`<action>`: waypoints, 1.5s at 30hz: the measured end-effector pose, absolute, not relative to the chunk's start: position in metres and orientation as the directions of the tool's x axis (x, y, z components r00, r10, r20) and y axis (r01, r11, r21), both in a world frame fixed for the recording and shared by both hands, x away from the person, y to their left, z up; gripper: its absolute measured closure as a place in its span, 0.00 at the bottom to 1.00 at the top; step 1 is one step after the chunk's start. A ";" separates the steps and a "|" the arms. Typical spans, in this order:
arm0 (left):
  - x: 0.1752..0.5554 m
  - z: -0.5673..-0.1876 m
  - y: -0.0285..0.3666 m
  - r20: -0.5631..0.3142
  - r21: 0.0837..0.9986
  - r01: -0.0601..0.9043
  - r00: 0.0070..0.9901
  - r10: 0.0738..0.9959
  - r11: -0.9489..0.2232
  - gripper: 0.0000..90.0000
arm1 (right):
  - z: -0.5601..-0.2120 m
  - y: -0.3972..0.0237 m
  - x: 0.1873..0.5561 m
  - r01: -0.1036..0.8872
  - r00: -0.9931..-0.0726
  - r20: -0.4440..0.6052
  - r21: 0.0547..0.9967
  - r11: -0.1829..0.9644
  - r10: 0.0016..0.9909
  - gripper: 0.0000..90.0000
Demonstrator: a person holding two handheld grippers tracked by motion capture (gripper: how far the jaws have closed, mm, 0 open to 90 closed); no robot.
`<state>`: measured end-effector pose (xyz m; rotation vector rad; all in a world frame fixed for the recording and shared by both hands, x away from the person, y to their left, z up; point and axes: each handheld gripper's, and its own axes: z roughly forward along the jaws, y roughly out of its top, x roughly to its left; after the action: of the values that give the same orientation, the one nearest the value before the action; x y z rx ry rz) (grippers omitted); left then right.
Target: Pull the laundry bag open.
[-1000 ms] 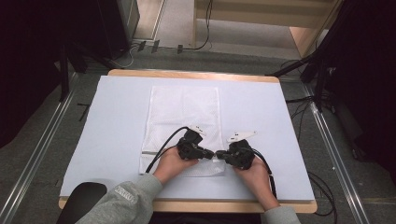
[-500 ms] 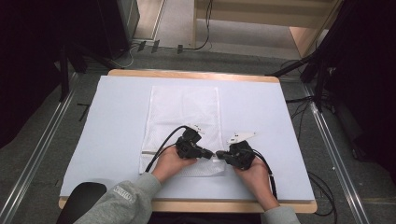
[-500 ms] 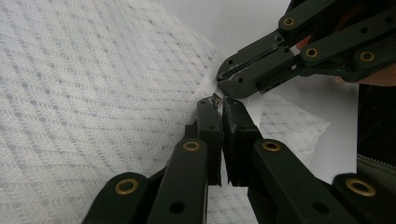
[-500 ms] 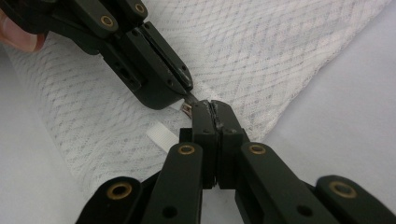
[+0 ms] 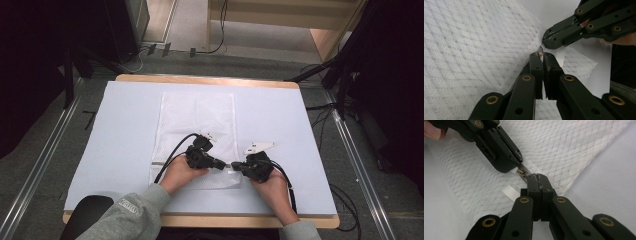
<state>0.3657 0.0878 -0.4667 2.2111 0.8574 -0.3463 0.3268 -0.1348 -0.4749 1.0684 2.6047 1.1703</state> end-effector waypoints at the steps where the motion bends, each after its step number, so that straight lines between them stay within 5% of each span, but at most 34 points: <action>1: 0.366 -0.466 0.089 -0.475 0.533 0.670 0.743 0.472 -0.517 0.98 | -0.475 -0.135 0.327 0.560 -0.753 0.188 0.688 0.463 0.631 1.00; 45: 0.364 -0.454 0.138 -0.508 0.499 0.716 0.699 0.504 -0.489 0.98 | -0.475 -0.138 0.333 0.549 -0.780 0.209 0.682 0.484 0.590 1.00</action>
<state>0.3643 0.1379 -0.4539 2.1953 0.9263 -0.3838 0.3334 -0.1377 -0.4750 1.0215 2.6590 1.1917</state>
